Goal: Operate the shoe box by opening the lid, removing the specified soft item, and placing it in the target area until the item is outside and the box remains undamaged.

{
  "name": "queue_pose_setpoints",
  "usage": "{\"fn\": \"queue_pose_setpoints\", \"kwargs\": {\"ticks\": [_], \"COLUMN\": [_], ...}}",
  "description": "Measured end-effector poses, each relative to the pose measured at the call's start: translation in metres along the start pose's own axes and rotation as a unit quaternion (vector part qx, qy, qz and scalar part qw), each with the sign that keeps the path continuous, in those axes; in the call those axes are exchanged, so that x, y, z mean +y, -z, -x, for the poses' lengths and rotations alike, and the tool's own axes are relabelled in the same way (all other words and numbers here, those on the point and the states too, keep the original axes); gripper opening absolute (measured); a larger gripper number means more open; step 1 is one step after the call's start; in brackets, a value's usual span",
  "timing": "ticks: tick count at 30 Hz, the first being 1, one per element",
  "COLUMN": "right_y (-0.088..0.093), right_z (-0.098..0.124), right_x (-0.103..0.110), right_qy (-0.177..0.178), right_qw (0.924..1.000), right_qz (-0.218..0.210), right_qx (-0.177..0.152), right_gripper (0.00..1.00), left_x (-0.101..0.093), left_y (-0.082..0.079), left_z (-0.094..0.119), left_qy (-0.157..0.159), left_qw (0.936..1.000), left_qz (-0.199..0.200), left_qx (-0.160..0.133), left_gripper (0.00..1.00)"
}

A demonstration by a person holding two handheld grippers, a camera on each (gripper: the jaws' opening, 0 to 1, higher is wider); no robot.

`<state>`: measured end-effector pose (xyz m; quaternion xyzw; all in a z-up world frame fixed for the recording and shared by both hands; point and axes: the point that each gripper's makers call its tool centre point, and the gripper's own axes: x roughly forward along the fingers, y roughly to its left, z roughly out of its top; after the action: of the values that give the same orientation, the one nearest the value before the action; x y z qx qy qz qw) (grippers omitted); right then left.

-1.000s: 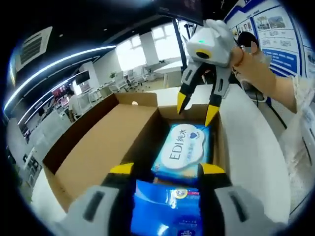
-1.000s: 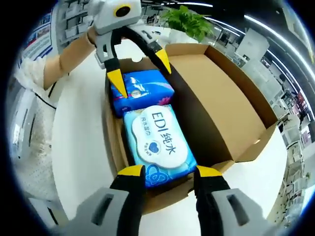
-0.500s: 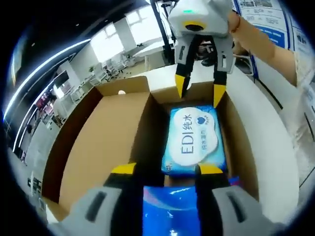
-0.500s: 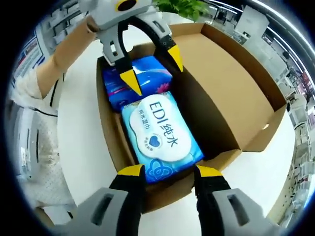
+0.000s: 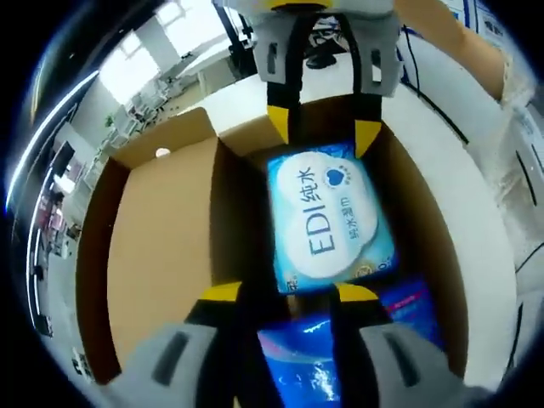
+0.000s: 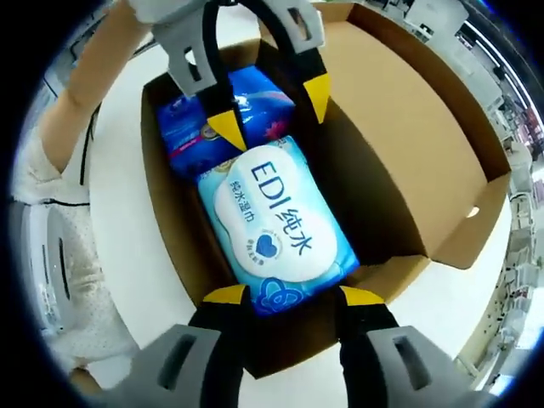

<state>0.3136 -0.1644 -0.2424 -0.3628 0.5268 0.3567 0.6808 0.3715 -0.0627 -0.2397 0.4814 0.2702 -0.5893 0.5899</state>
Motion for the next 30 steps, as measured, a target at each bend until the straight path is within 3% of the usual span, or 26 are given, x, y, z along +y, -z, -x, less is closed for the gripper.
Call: {"fn": "queue_pose_setpoints", "kwargs": {"ticks": [9,20,26,30], "right_y": [0.003,0.007,0.007,0.003], "right_z": [0.000,-0.005,-0.006,-0.006], "right_x": [-0.001,0.002,0.005,0.007], "right_qy": [0.001,-0.014,-0.017,-0.026], "right_qw": [0.9992,0.9963,0.9963,0.9989], "right_qz": [-0.015,-0.038,-0.040,0.009], "right_qx": [0.038,0.076,0.074,0.037], "right_gripper": [0.42,0.40,0.38,0.37], "left_x": [-0.003,-0.007,-0.012,-0.015], "left_y": [0.001,0.004,0.006,0.007], "left_z": [-0.012,-0.018,-0.016,-0.015], "left_qy": [0.026,0.040,0.034,0.030], "left_qw": [0.9979,0.9961,0.9968,0.9969], "left_qz": [-0.035,-0.055,-0.042,-0.041], "left_qx": [0.048,0.056,0.058,0.059], "left_gripper": [0.36,0.36,0.35,0.35]}}
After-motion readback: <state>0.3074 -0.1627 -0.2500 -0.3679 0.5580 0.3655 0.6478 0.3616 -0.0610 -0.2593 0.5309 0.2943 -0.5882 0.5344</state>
